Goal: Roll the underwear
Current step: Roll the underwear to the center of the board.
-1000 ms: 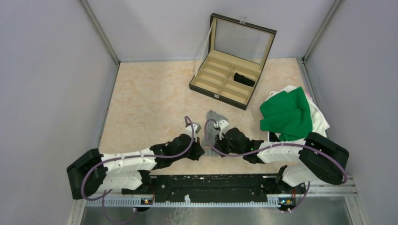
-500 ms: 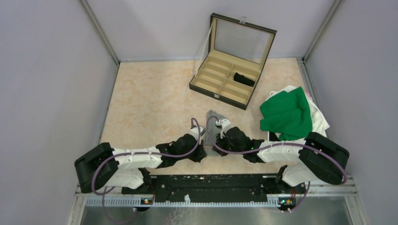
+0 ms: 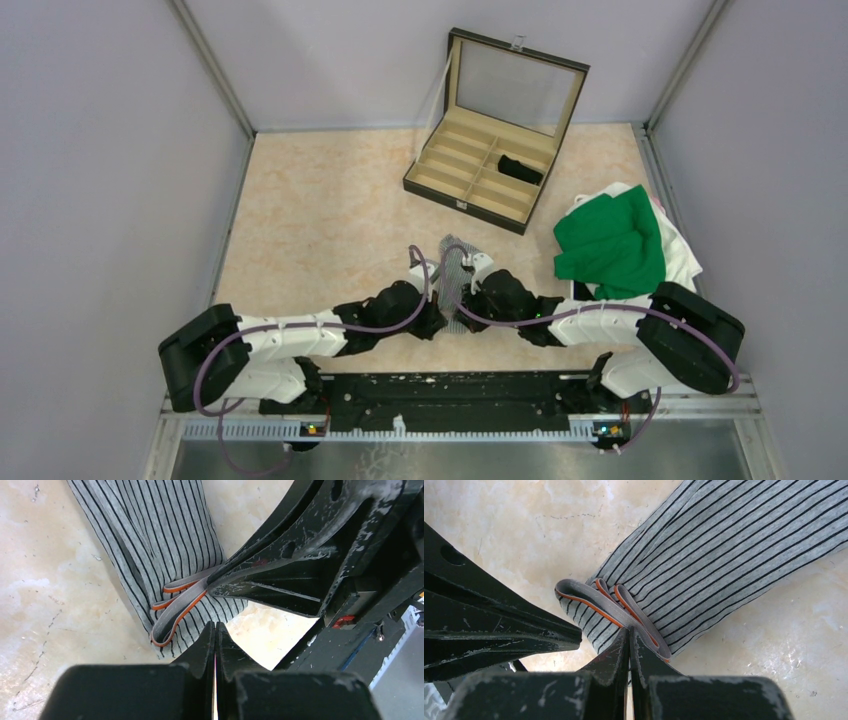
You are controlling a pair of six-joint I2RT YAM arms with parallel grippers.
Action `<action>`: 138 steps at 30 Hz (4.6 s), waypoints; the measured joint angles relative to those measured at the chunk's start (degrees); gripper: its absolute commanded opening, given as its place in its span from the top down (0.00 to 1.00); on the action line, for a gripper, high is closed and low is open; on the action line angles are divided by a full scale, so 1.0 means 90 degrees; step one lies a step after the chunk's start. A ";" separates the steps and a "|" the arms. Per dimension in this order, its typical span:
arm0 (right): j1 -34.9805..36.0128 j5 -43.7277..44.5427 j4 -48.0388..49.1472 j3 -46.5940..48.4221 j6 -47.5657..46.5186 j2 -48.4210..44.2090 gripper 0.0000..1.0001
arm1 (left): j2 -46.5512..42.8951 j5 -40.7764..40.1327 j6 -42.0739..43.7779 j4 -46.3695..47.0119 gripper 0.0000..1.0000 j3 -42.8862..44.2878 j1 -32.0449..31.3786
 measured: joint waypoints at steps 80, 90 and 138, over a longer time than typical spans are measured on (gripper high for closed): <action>0.1360 0.0877 -0.0291 -0.0457 -0.8653 -0.0304 0.74 | 0.1426 -0.0078 -0.0678 0.1746 1.00 -0.0058 0.0491; 0.1362 0.0991 -0.0228 -0.0182 -0.8466 0.0036 1.00 | 0.1265 0.0068 -0.0675 0.1744 1.00 -0.0194 0.0714; 0.1360 -0.1246 0.0979 -0.0716 -0.2781 -0.0357 1.00 | -0.0447 0.1416 0.0386 -0.0330 1.00 -0.0233 0.1095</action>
